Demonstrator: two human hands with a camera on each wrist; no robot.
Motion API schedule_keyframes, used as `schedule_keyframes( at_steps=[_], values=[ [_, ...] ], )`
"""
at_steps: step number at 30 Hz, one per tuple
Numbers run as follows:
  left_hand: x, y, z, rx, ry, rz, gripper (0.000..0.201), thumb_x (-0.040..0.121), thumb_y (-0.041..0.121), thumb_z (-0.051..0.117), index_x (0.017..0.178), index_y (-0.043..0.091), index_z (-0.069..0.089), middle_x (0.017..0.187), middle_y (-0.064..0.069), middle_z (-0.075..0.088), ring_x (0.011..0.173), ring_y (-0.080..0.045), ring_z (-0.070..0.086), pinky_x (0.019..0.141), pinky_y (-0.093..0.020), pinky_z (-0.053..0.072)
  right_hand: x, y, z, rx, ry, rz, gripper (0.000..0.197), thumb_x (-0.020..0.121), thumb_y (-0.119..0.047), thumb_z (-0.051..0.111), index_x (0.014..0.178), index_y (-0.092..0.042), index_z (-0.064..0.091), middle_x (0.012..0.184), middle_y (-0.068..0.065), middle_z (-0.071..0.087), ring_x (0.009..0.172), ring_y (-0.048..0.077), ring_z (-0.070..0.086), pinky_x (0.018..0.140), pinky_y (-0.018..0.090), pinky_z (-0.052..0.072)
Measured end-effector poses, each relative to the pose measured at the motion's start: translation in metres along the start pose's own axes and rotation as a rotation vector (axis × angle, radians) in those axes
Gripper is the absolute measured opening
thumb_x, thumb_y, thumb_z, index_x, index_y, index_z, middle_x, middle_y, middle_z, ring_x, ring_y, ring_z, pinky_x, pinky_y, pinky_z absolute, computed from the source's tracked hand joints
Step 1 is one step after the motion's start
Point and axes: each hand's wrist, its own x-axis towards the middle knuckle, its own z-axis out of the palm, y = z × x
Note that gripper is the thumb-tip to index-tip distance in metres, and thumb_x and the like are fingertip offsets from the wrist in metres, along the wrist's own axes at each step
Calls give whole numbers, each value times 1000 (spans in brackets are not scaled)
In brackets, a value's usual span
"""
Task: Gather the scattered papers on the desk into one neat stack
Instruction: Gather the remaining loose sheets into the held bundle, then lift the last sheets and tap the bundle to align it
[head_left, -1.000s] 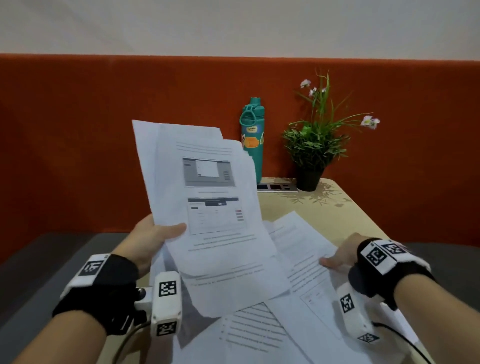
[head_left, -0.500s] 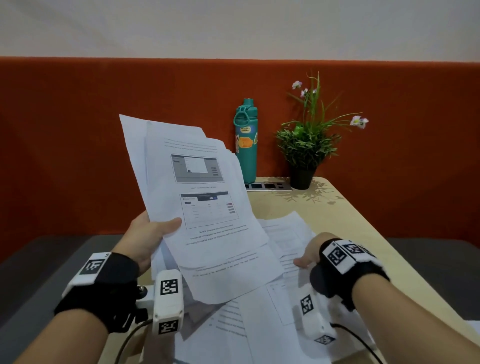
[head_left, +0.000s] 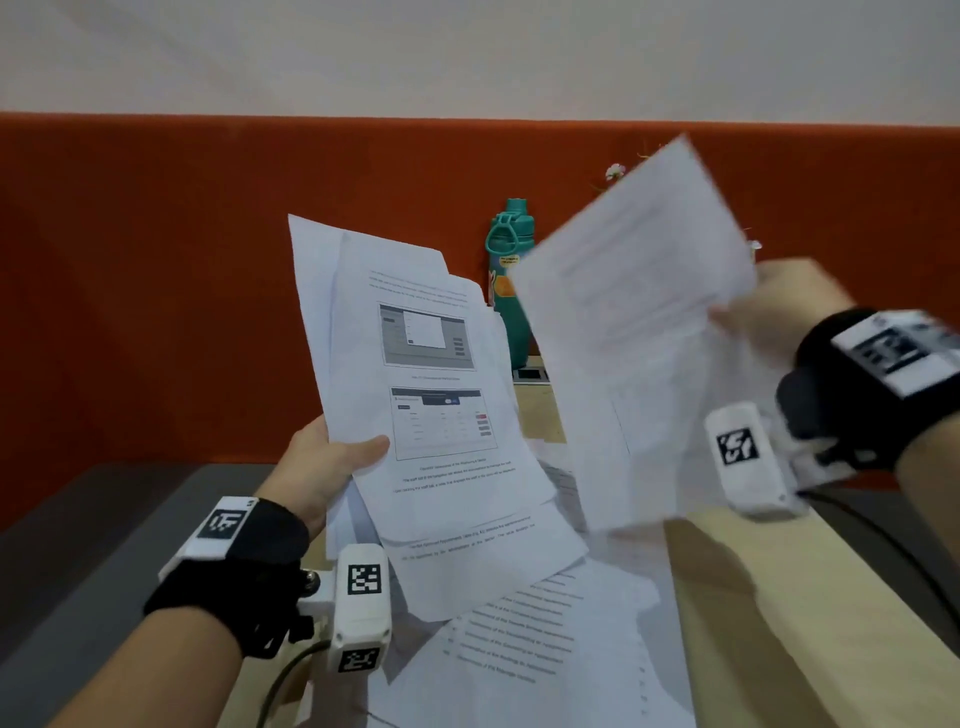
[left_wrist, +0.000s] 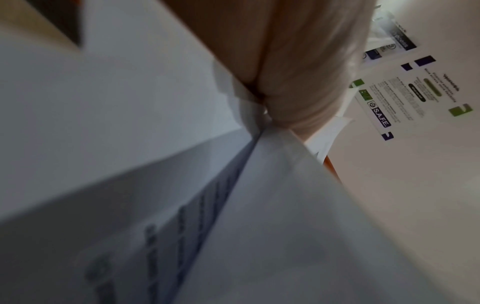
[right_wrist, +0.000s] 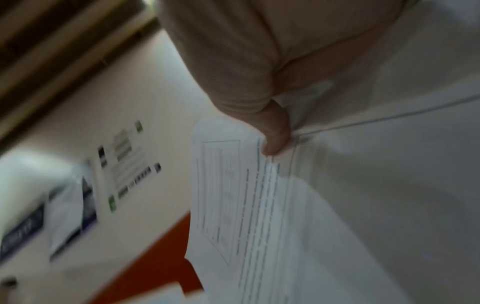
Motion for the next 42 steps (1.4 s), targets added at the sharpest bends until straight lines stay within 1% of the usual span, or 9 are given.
schedule_keyframes(
  at_steps=[14,17,19,23,25,27,33,37,42],
  values=[
    [-19,6,35,-29,-159,66,35,100,27,42,132,21,53,127,5,65,111,-8,63,91,-21,48,-52,9,130,311,-341,152,30,89,-17,56,116,-6,64,120,17,65,106,35,61,90,39,49],
    [-19,7,36,6,-181,87,34,97,37,44,127,27,58,117,13,71,103,1,67,79,-12,51,-58,3,128,632,-516,316,32,88,-12,63,119,-3,61,116,13,67,86,27,67,59,27,54],
    [-20,10,35,12,-171,100,38,96,40,43,128,27,58,116,14,71,105,3,66,85,-15,49,-60,2,117,783,-608,381,24,86,-6,67,108,1,64,97,14,69,57,22,70,39,19,48],
    [-18,16,37,-21,-154,94,49,97,48,34,138,26,47,127,15,60,122,-6,54,102,-23,38,-56,3,108,857,-680,275,33,88,-9,63,121,-3,61,111,6,69,90,15,66,79,15,54],
    [-18,20,40,-112,-161,28,64,88,66,37,139,29,46,134,15,52,131,-13,46,112,-33,30,-56,1,108,938,-685,240,32,92,-3,56,124,-5,57,108,-1,65,84,5,60,59,4,50],
    [-15,20,43,-199,-193,25,79,71,74,53,136,29,52,135,6,59,129,-21,53,112,-45,34,-54,1,109,981,-590,204,34,89,0,59,124,-3,59,117,6,67,92,10,65,67,12,52],
    [-15,41,41,63,-302,84,39,87,2,61,124,13,61,121,-7,70,108,-24,68,97,-41,50,-50,5,96,1026,-610,31,42,85,2,61,127,-4,59,121,13,68,111,26,65,98,38,49],
    [-1,51,33,521,-191,39,42,92,41,54,126,16,52,107,-2,68,86,-14,67,67,-26,54,-41,6,80,1074,-406,31,31,86,10,55,115,1,60,82,2,77,72,10,73,63,18,57],
    [-6,29,26,1271,-158,-181,76,83,67,46,135,11,44,128,-8,55,117,-27,56,92,-34,47,-24,22,54,1044,-79,9,29,82,5,63,107,-10,62,53,-16,69,49,-4,65,47,10,49]
  ],
)
